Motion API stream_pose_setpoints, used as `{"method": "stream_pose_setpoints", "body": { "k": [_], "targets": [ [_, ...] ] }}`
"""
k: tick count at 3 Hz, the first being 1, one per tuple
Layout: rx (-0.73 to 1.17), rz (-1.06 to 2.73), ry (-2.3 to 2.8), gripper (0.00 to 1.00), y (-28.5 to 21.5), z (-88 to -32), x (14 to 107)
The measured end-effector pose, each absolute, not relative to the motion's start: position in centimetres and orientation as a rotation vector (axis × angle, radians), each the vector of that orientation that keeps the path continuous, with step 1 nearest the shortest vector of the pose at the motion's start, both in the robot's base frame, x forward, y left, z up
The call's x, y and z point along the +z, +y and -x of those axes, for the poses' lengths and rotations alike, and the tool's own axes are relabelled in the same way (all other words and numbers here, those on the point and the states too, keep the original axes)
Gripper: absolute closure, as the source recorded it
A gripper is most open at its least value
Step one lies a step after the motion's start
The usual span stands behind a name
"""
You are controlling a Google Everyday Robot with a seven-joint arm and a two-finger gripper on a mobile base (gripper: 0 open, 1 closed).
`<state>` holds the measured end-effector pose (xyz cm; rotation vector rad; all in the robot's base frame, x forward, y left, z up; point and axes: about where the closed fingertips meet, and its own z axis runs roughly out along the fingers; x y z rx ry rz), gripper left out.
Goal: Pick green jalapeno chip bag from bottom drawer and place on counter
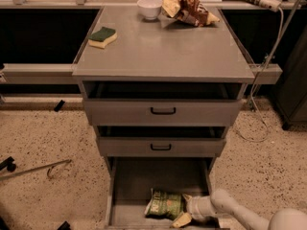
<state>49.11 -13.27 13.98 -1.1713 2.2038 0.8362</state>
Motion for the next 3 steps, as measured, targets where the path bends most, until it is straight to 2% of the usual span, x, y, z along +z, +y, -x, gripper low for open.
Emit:
{"method": "stream_pose_setpoints", "body": {
  "k": [3],
  "targets": [
    [0.879,1.148,2.137,0.00,-11.4,-51.7,18.1]
  ]
}}
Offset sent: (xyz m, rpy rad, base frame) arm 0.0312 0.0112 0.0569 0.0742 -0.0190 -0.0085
